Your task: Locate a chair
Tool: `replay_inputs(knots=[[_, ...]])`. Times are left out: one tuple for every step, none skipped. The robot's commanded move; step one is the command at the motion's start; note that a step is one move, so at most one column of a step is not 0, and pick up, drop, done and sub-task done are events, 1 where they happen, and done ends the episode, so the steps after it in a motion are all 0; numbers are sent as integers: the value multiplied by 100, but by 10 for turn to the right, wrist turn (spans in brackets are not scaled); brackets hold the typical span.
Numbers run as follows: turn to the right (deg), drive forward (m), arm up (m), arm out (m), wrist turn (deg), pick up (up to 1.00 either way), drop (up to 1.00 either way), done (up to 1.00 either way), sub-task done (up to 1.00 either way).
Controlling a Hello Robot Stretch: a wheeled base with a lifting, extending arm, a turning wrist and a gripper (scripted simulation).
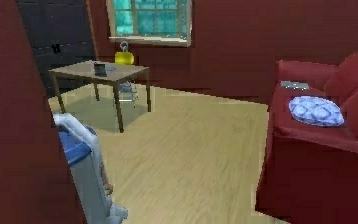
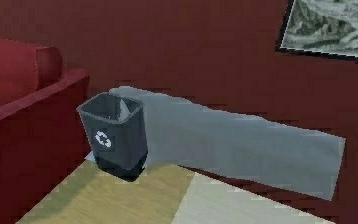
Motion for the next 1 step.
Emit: replay_inputs(knots=[[0, 100, 0, 0, 0, 0, 0, 0, 0]])
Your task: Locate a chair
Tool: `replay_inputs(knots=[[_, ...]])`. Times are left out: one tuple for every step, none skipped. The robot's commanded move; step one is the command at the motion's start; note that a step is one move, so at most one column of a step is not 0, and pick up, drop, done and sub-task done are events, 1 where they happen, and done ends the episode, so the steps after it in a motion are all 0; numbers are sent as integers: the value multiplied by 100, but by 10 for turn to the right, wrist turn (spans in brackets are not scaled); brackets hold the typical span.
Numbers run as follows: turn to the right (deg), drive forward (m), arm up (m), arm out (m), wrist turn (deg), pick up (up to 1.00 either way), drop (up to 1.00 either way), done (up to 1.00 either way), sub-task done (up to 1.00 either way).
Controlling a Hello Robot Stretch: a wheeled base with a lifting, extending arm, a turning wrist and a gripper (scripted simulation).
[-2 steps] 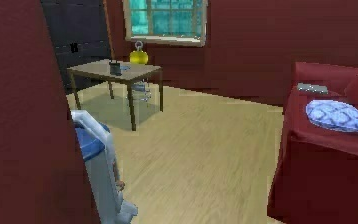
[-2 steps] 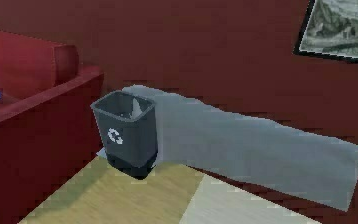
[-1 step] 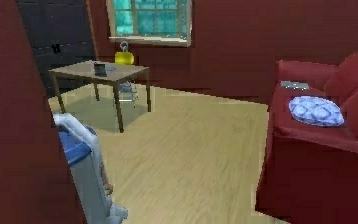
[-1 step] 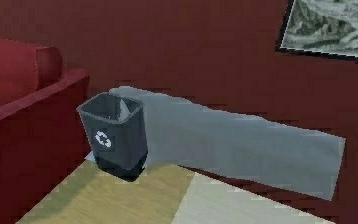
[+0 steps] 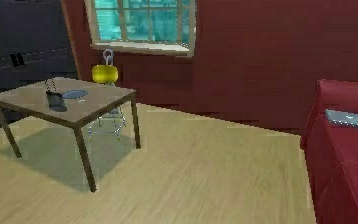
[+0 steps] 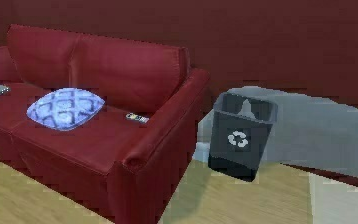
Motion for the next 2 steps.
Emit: replay_inputs(knots=[[210, 0, 0, 0, 0, 0, 0, 0, 0], [0, 5, 0, 0, 0, 0, 0, 0, 0]])
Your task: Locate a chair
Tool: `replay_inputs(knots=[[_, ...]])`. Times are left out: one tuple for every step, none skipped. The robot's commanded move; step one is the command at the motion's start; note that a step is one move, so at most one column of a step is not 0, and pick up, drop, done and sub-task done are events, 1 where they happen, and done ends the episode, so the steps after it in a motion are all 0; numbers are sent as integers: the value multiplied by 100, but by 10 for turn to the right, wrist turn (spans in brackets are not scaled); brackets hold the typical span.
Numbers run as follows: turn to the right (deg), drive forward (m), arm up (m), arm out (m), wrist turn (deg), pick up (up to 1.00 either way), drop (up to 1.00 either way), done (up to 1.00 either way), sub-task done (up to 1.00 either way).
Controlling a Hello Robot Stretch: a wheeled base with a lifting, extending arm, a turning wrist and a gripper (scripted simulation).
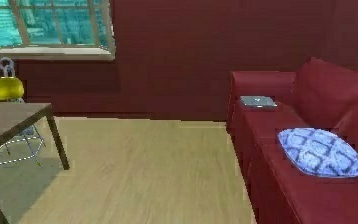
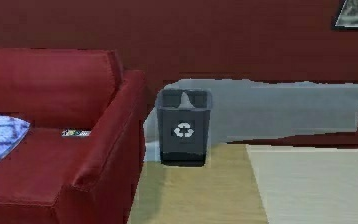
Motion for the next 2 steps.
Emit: replay_inputs(knots=[[-240, 0, 0, 0, 0, 0, 0, 0, 0], [0, 100, 0, 0, 0, 0, 0, 0, 0]])
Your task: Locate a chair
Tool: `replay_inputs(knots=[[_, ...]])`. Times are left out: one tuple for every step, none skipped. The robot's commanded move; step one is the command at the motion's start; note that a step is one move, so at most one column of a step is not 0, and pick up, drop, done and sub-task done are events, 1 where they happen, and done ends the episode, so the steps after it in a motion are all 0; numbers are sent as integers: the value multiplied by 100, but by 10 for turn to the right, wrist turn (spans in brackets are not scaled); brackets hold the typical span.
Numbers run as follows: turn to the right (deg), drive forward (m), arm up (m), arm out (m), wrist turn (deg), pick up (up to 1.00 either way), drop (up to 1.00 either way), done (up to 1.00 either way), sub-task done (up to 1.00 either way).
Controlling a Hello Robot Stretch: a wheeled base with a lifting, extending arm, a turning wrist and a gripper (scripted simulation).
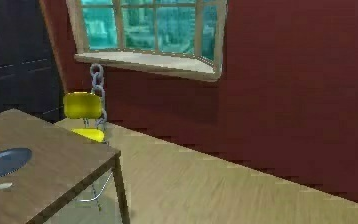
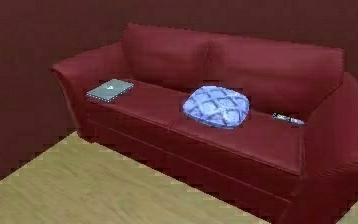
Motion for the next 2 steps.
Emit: replay_inputs(knots=[[0, 85, 0, 0, 0, 0, 0, 0, 0], [-450, 0, 0, 0, 0, 0, 0, 0, 0]])
